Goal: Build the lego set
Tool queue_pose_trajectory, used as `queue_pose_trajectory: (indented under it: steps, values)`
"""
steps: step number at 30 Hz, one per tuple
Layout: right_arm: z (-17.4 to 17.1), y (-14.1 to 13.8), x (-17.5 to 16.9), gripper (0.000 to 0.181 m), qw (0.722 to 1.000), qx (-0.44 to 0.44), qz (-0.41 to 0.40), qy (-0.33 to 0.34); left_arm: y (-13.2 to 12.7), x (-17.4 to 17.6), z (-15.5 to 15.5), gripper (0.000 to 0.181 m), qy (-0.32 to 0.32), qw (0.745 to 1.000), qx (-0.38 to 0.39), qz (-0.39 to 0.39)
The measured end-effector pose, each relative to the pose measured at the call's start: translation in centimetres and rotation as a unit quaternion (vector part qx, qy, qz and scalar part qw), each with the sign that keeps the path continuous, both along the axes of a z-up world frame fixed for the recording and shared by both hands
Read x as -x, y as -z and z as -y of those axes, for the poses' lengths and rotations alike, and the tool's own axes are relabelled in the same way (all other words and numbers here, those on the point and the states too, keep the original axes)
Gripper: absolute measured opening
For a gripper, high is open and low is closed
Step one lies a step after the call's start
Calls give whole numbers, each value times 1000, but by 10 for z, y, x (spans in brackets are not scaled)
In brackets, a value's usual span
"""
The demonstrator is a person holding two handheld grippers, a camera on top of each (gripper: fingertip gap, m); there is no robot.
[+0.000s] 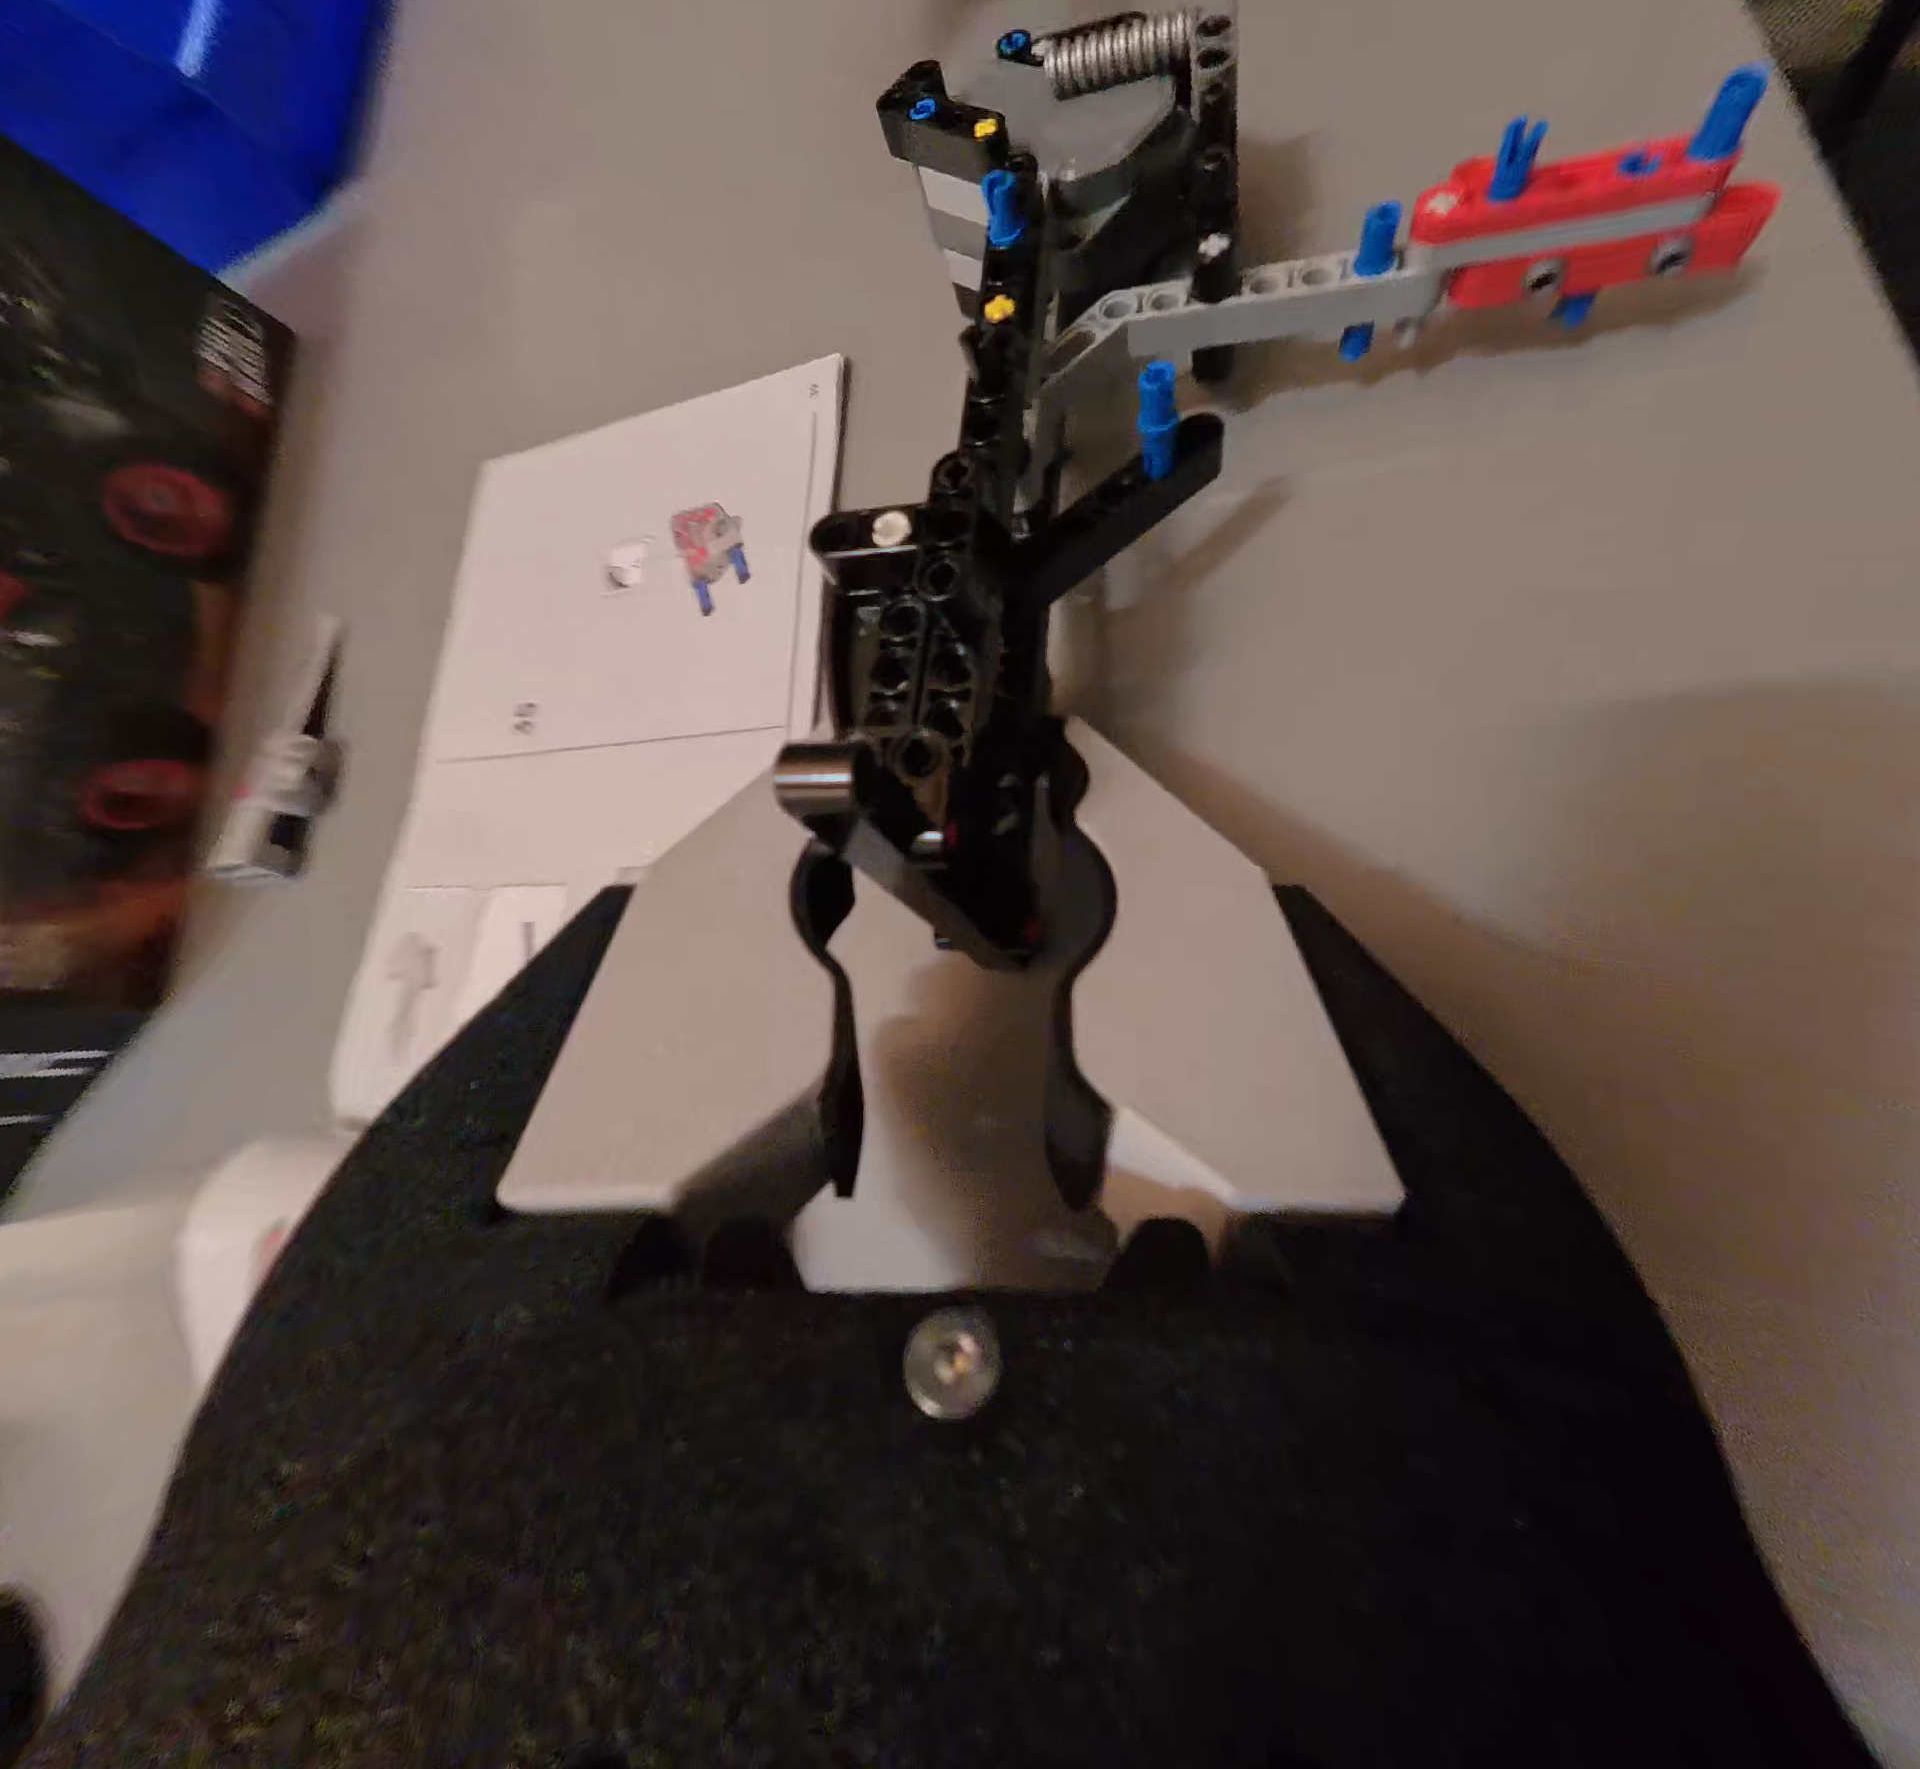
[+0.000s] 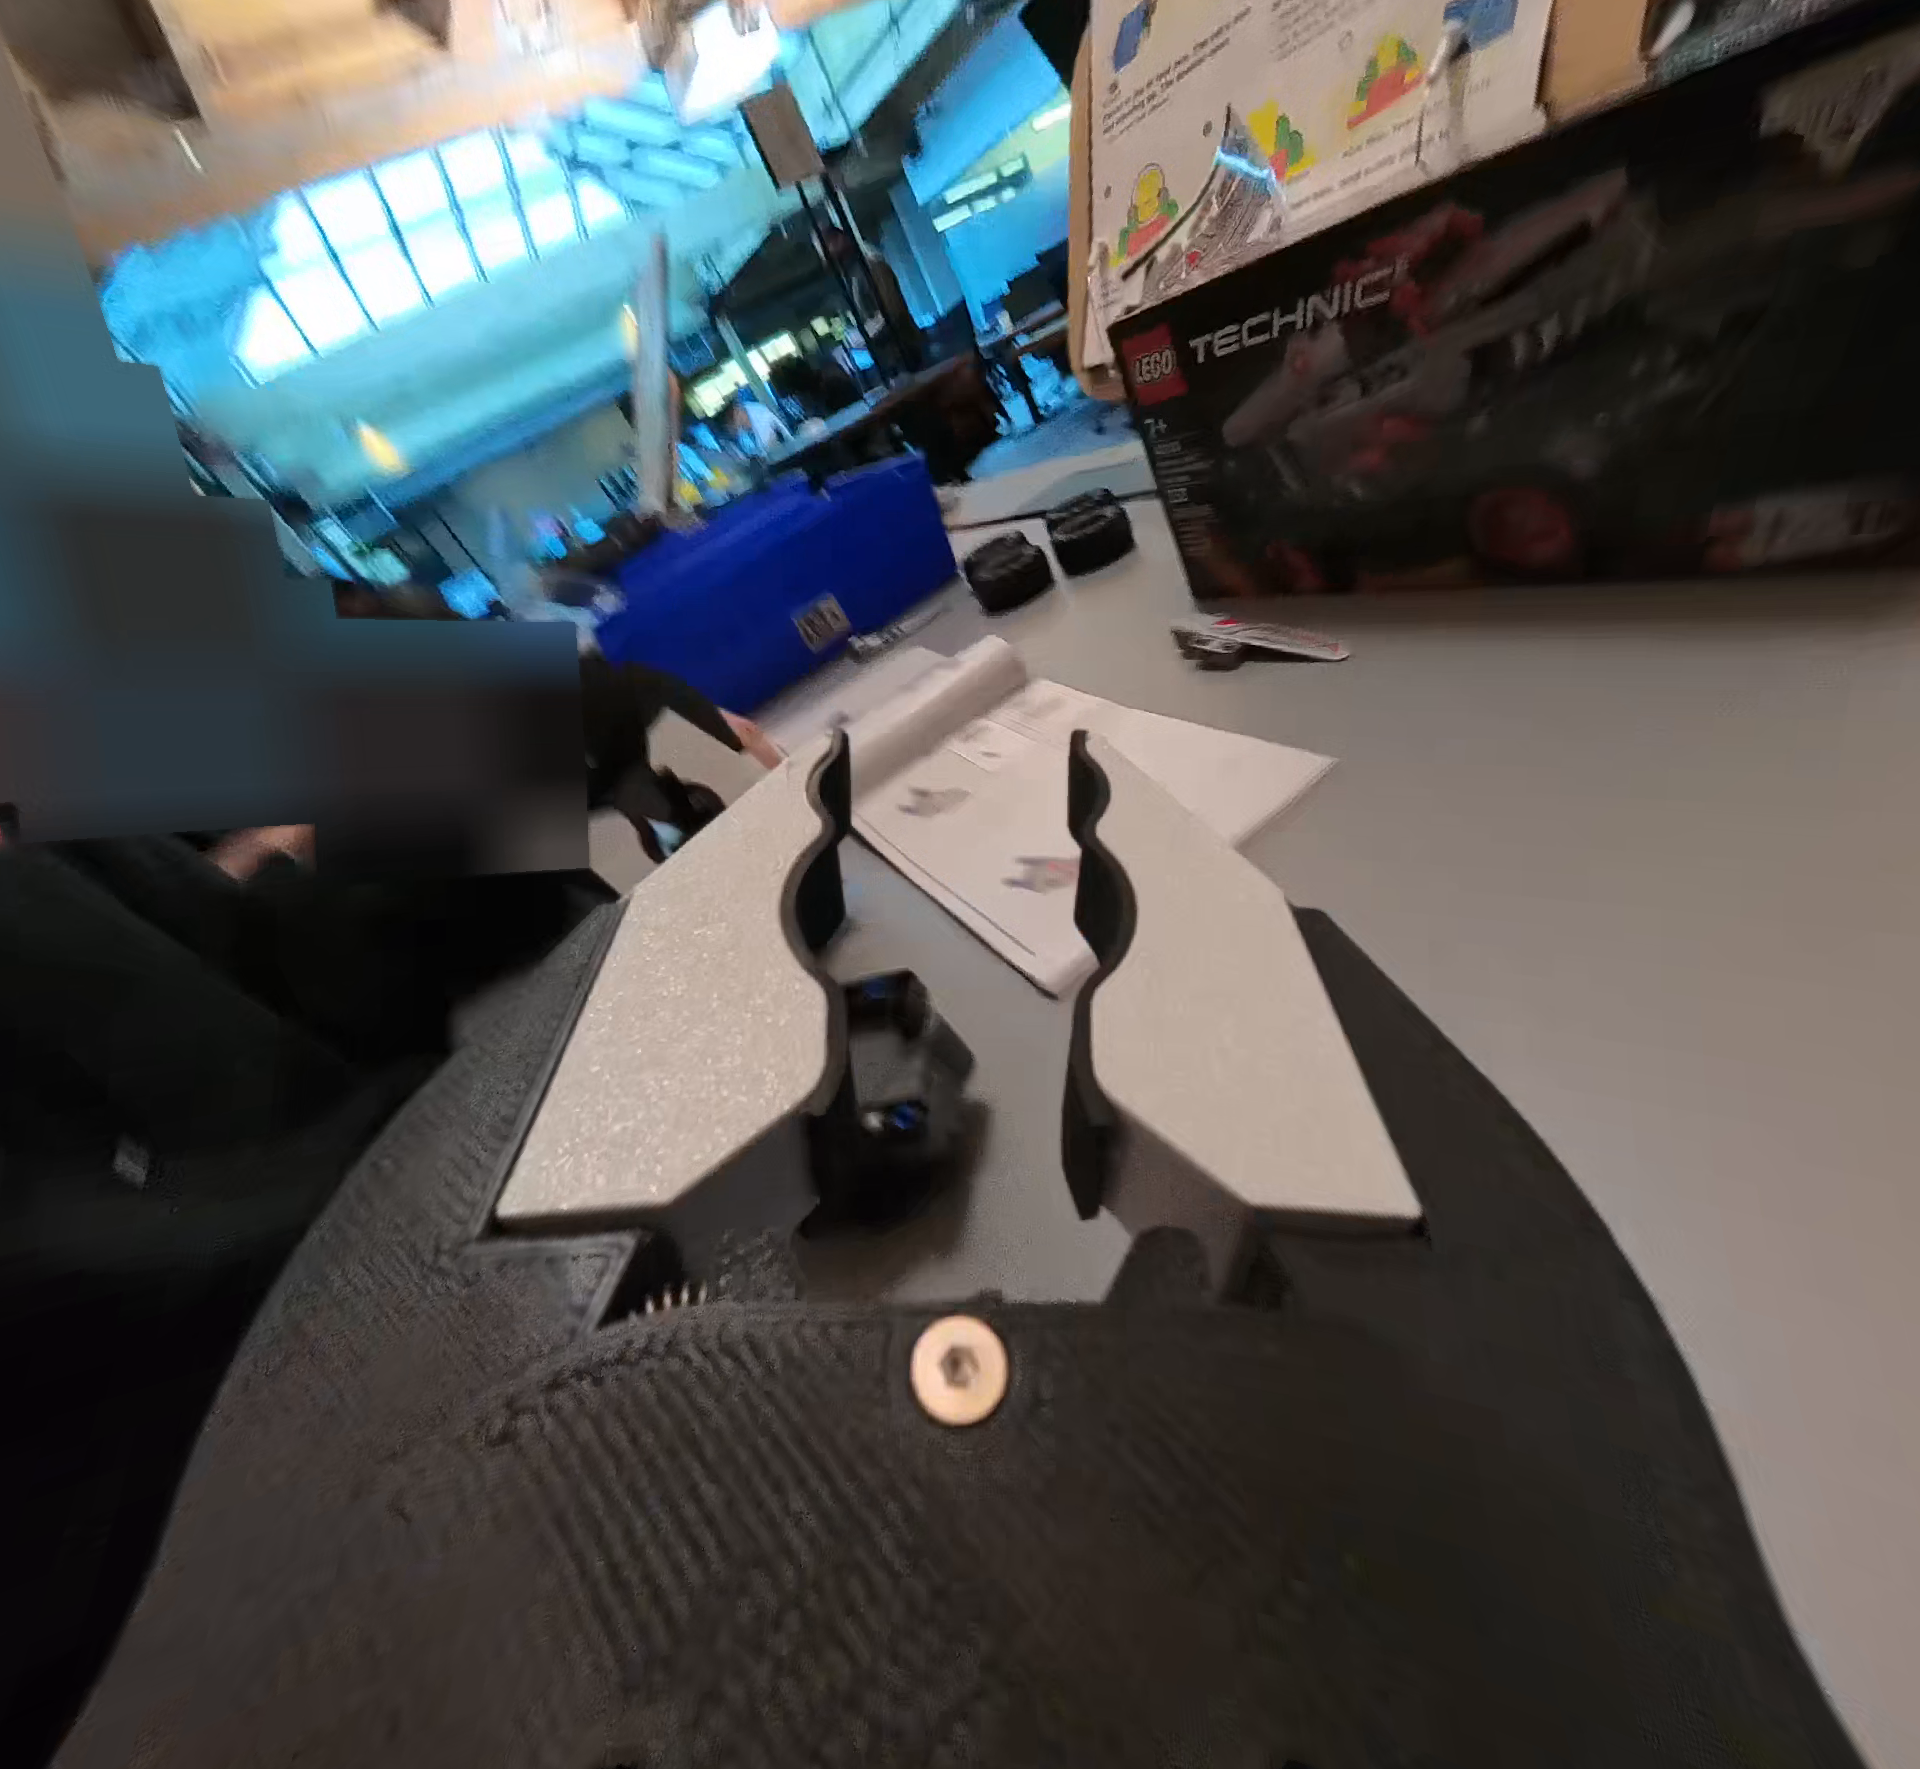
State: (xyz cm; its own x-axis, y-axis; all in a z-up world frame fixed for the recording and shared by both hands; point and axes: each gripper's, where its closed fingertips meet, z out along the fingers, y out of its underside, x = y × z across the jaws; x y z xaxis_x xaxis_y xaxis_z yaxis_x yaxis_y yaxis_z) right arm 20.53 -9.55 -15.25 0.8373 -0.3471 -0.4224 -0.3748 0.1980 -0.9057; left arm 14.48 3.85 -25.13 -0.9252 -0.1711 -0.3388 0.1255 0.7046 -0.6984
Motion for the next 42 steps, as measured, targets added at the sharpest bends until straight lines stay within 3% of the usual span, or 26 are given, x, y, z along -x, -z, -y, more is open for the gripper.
queue_pose_trajectory:
  steps: [4, 9, 13, 17, 22, 27, 31, 36, 37, 38, 40, 42]
  values:
    - [9, 18, 12, 51, 977, 154, 148, 8, 2, 6, -1, 22, -13, 995, 29, -96]
    - [15, 47, 22, 73, 901, 331, 280, -7, -7, 13, -4, 21, -52, 950, 112, -287]
    - [-3, 58, 28, 86, 876, 359, 319, -36, -16, 11, -8, 21, -82, 888, 178, -417]
    - [-33, 64, 34, 90, 871, 350, 335, -78, -22, 10, -14, 21, -96, 833, 220, -498]
    - [-54, 74, 46, 66, 877, 349, 292, -152, -25, 2, -18, 21, -118, 792, 261, -539]
    - [-66, 72, 47, 53, 887, 329, 270, -177, -32, -12, -27, 21, -138, 771, 303, -544]
    - [-63, 42, 62, 65, 927, 243, 207, -198, -31, -19, -30, 21, -156, 763, 321, -538]
    - [-69, 68, 42, 66, 905, 326, 217, -167, -30, -19, -26, 22, -155, 754, 324, -550]
    - [-72, 74, 41, 62, 899, 338, 218, -173, -30, -20, -26, 22, -156, 755, 323, -549]
    - [-74, 75, 42, 47, 896, 339, 220, -184, -28, -21, -26, 22, -161, 759, 320, -544]
    - [-75, 73, 39, 46, 901, 330, 202, -195, -26, -20, -29, 26, -160, 774, 306, -531]
    - [-75, 71, 34, 44, 910, 310, 170, -216, -26, -17, -32, 42, -151, 802, 282, -504]
